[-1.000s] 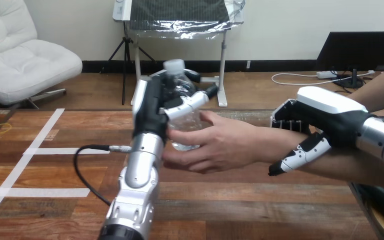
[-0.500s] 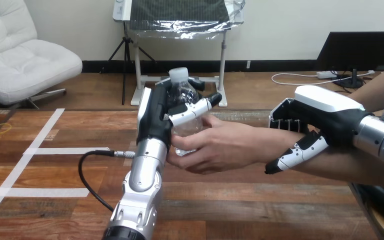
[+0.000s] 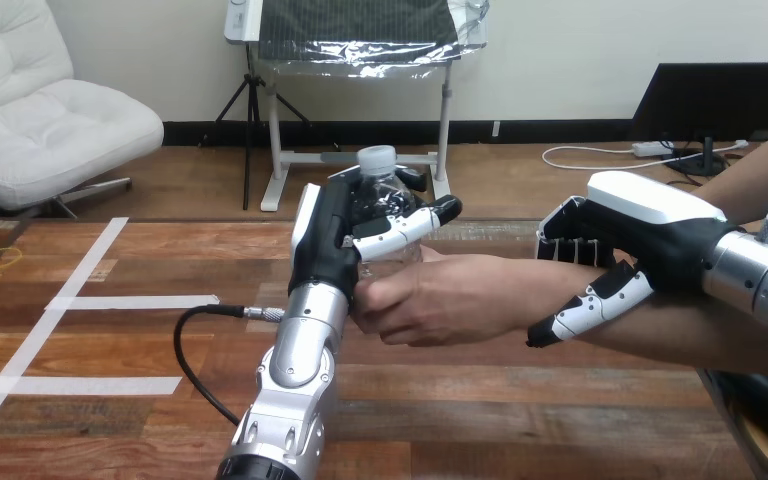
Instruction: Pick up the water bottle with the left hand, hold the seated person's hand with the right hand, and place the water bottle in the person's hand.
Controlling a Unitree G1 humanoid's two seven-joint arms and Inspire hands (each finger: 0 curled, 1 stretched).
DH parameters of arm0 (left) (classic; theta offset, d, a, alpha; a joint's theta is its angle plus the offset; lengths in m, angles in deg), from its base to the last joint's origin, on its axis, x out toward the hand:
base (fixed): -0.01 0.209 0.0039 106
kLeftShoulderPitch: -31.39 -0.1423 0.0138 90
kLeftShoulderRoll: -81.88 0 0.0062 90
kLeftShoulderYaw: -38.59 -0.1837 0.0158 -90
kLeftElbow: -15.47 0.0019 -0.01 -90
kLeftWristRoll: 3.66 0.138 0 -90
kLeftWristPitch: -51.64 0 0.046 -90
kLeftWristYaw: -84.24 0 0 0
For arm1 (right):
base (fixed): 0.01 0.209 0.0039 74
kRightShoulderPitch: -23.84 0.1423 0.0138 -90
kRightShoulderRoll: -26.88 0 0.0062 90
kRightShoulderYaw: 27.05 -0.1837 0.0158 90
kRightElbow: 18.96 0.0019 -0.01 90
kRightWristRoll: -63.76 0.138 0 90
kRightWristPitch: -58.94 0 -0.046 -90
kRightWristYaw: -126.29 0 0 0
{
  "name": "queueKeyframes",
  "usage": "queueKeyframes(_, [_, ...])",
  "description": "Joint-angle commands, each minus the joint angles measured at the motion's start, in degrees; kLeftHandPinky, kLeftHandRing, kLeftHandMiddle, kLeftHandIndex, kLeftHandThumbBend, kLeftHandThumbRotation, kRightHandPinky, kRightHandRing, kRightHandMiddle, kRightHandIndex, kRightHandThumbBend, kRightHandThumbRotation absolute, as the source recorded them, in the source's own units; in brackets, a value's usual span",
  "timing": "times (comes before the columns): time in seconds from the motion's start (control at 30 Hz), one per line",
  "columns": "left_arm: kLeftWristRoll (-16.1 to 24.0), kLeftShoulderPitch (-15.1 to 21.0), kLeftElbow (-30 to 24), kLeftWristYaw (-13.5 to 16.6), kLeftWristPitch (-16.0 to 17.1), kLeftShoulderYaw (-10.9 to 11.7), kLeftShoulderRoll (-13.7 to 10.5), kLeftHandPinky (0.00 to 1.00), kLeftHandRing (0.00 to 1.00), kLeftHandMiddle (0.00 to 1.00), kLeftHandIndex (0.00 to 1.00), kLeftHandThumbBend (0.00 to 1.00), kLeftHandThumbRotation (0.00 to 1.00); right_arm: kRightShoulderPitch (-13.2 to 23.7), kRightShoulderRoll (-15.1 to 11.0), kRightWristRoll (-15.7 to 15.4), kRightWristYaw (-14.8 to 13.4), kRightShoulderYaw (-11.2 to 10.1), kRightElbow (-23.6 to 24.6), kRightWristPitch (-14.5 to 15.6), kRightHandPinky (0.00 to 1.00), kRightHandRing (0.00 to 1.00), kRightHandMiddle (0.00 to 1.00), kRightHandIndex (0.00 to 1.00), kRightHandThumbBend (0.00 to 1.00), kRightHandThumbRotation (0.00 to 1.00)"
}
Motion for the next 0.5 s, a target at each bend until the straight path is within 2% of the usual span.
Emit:
queueKeyframes(0.0, [0.0,3.7,-2.6,-1.6,2.5,-2.9,4.1,0.29,0.34,0.4,0.45,0.72,0.0,1.0,0.8,-0.7,-0.3,0.2,-1.1,1.8,0.3,0.36,0.42,0.44,0.88,0.36])
queueKeyframes(0.47, [0.8,2.5,-4.3,-1.2,1.6,-3.8,3.7,0.3,0.34,0.4,0.45,0.7,0.0,0.8,0.9,-0.9,-0.5,0.1,-1.7,1.5,0.29,0.35,0.41,0.43,0.89,0.35])
